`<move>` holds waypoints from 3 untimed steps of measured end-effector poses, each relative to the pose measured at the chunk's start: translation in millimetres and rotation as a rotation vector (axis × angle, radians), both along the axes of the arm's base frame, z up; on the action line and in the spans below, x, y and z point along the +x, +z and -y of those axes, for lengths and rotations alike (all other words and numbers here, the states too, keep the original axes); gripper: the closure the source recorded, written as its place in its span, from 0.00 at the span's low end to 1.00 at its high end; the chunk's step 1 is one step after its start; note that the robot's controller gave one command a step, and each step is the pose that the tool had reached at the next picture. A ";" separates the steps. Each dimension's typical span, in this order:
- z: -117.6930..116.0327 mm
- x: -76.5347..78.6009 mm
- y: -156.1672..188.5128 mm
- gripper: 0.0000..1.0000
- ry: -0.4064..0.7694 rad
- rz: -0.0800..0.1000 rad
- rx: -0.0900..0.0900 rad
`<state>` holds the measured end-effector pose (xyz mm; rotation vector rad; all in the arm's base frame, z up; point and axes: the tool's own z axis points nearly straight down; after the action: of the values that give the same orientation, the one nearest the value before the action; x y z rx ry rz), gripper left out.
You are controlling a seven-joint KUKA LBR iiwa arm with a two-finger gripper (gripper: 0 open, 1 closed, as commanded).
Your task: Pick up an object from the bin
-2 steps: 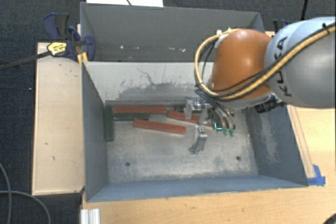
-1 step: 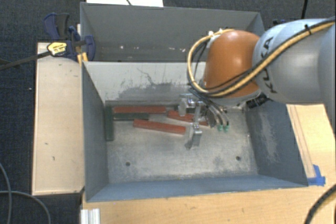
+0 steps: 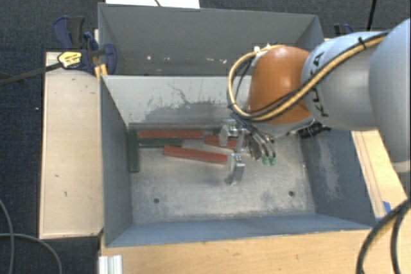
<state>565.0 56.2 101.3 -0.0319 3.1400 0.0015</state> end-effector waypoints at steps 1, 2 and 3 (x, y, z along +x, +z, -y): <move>-0.6 -1.9 -22.3 1.00 -0.188 -0.003 0.000; -0.6 -1.9 -22.3 1.00 -0.188 -0.003 0.000; 5.6 -9.3 1.7 1.00 -0.037 -0.009 -0.002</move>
Offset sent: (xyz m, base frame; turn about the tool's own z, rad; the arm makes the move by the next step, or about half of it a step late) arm 0.0000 0.0000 0.0000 0.0000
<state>555.8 50.7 102.9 0.0260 3.1494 -0.0007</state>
